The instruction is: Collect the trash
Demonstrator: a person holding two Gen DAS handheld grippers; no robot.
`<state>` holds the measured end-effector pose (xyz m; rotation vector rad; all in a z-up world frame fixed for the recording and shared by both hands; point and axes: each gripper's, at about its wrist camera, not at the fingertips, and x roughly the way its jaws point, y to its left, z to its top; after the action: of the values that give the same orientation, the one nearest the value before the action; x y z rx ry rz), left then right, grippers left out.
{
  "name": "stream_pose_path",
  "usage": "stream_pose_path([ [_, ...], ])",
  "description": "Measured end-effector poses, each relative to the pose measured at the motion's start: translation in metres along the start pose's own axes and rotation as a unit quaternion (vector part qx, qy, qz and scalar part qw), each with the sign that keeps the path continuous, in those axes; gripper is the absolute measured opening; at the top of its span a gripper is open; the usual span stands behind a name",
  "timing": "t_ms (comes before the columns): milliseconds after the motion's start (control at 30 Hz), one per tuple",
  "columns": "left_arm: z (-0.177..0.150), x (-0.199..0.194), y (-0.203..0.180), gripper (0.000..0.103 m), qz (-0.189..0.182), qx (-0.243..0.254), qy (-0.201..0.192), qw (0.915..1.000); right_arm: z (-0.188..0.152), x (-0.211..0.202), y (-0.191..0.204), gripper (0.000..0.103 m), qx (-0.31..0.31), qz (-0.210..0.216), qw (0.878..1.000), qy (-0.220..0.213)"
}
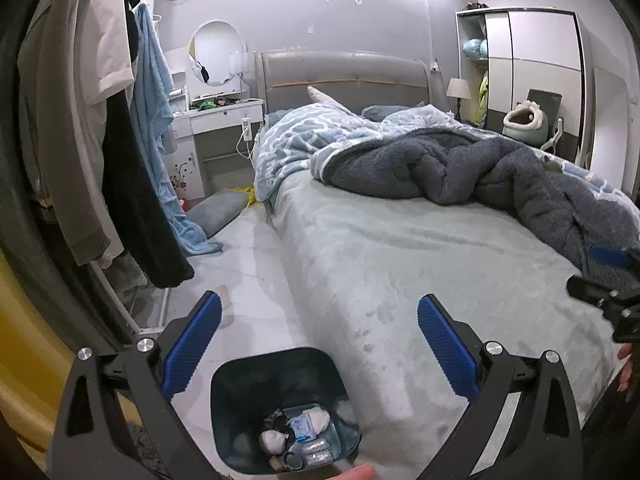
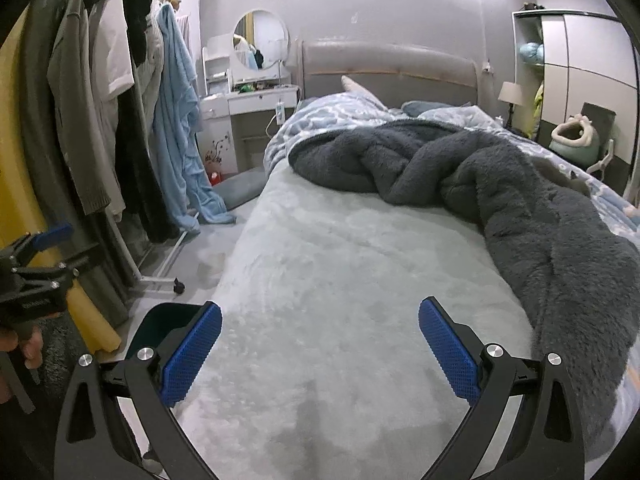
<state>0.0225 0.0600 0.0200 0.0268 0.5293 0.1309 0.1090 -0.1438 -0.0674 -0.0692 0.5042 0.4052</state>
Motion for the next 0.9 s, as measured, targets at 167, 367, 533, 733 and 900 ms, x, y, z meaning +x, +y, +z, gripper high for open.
stream_pose_path([
  [167,-0.001,0.0,0.003,0.1,-0.005,-0.012,0.006,0.9999,-0.007,-0.015,0.006,0.1,0.005,-0.011,1.0,-0.016],
  [367,-0.002,0.0,0.001,0.1,-0.012,-0.017,0.008,0.9998,-0.019,-0.016,-0.008,0.1,0.016,-0.027,0.999,-0.015],
  [533,-0.004,0.001,0.0,0.1,-0.016,-0.011,0.01,0.9998,-0.016,-0.016,-0.005,0.1,0.016,-0.025,0.999,-0.019],
  [733,-0.005,0.001,0.0,0.1,-0.017,-0.013,0.012,0.9997,-0.016,-0.014,-0.001,0.1,0.006,-0.018,1.0,-0.016],
  [900,-0.005,0.001,0.001,0.1,-0.018,-0.013,0.012,0.9997,-0.016,-0.014,-0.003,0.1,0.007,-0.017,1.0,-0.017],
])
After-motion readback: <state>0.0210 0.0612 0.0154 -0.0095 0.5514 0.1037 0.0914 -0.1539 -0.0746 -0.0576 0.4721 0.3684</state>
